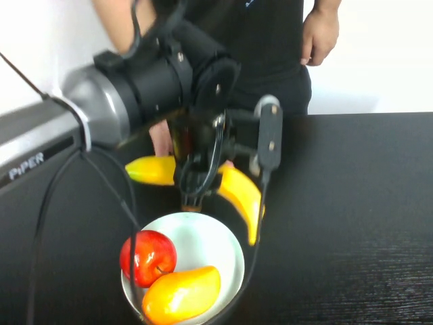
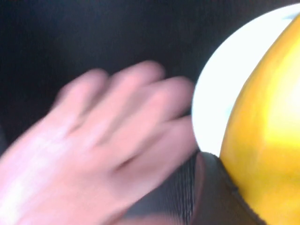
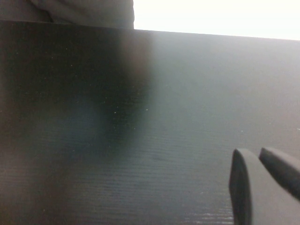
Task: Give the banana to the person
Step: Hand the grabbed banana to the person
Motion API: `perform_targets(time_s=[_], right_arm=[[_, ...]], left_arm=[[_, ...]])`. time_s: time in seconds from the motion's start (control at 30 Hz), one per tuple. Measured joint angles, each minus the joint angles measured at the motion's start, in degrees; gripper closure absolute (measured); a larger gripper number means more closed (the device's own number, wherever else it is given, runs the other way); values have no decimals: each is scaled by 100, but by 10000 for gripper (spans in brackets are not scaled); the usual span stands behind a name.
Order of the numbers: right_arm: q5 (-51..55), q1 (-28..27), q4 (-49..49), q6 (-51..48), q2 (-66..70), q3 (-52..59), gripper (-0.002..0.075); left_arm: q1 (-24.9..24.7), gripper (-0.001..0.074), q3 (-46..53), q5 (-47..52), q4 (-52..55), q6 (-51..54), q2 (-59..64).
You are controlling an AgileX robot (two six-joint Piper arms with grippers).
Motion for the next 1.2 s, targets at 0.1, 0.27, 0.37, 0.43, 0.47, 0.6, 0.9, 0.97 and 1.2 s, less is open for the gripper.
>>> perform_targets(time_s=[0.1,0.27,0.37,0.43,0.47,0.6,0.9,0.97,1.2], right_arm=[[0,0,0,0,0,0,734],[0,0,0,0,0,0,734],[0,0,0,0,0,0,734],[0,0,0,0,0,0,734],[0,0,0,0,0,0,734],[0,0,0,0,0,0,734],[0,0,0,0,0,0,734],[0,0,0,0,0,0,734],[0,0,0,0,0,0,734]], left_arm=[[-2,454,-459,193,118,-429,-13],[104,454,-1007,265,211,-766,-15],[271,454,-1169,237,211,-955,91],[384,454,-1222,137,219,-1115,204],[437,454,-1248,67,219,-1218,272],[551,454,-1248,-97,38,-1426,461],[564,451,-1248,-153,-478,-1427,551],[564,409,-1248,-162,-478,-1465,551],[564,164,-1248,-243,-72,-1997,551]])
